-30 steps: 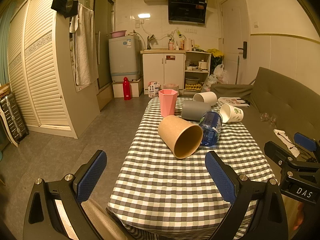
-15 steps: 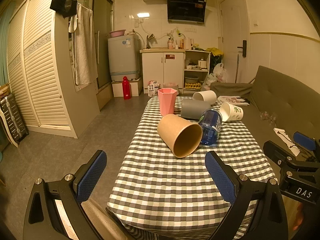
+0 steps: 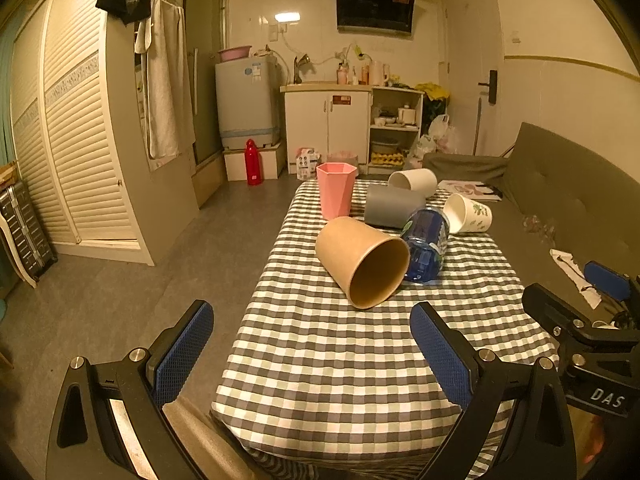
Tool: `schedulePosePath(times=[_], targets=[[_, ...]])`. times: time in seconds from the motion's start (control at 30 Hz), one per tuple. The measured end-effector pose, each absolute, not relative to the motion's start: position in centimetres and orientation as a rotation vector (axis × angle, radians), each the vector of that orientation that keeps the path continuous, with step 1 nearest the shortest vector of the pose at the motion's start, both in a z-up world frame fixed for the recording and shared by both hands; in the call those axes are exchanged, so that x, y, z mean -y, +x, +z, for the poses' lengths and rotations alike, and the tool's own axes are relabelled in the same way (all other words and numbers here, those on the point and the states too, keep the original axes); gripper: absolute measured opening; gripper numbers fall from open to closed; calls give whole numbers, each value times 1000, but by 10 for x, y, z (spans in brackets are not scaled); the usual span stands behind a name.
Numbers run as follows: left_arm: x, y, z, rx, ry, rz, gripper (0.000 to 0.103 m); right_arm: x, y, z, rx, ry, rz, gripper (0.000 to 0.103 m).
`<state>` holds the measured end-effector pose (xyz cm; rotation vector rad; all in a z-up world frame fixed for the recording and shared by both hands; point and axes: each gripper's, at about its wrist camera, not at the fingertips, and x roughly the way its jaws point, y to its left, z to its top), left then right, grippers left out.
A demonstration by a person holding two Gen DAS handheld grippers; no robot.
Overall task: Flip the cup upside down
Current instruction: 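Reach the right gripper to the grey cup and grasp it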
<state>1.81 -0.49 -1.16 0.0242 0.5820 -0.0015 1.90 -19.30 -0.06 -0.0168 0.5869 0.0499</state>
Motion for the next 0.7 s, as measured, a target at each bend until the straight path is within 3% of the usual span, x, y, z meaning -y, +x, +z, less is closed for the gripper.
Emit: schedulePosePath(times=[0.43, 0.7], targets=[[-14, 124, 3, -633, 28, 53, 101, 184, 171, 29, -674, -236, 265, 103], [-22, 214, -14, -688, 8, 102, 101, 148, 293, -16, -839, -504, 467, 103]])
